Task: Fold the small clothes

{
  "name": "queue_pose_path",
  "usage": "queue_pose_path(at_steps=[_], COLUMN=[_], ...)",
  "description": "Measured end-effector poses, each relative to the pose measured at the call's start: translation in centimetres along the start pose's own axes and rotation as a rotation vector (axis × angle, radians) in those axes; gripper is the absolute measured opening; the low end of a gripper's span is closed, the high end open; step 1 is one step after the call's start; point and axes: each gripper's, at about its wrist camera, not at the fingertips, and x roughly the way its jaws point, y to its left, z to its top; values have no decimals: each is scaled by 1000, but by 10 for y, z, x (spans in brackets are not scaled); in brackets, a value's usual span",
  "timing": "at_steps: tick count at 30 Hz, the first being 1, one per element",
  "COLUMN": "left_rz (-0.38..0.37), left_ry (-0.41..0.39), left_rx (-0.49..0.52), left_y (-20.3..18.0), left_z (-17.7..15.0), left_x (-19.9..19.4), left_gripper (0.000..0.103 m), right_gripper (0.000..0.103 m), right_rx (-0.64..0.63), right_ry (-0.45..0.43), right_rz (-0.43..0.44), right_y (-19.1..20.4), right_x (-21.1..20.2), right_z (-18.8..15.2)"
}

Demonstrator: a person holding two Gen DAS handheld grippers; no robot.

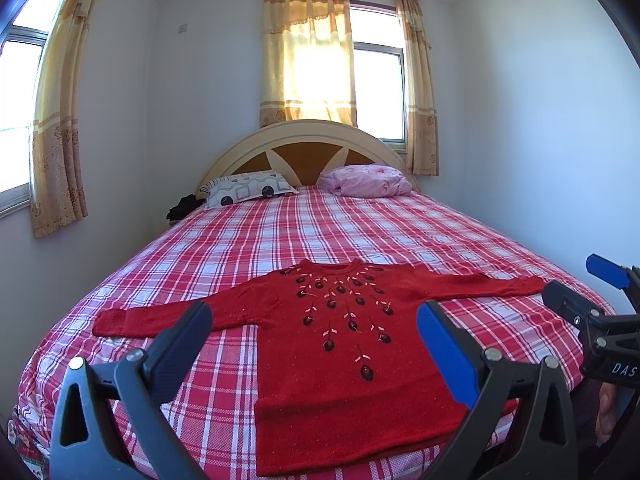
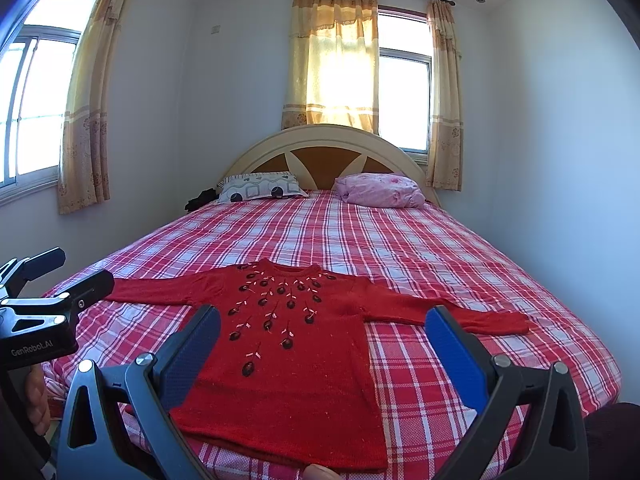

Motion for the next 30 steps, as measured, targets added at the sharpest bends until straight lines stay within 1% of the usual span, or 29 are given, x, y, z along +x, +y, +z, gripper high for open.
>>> queue_pose_path(at_steps=[30], left_rz=[1], left_ry=[8], left_rx=[-2], left_y=[7], left_z=[-3], left_x=[2], left_gripper=[103], right_gripper=[102], right_rx=[-8], right_ry=[12], right_rz=[-3], right_y=[0], right_x=[4], right_z=[-5])
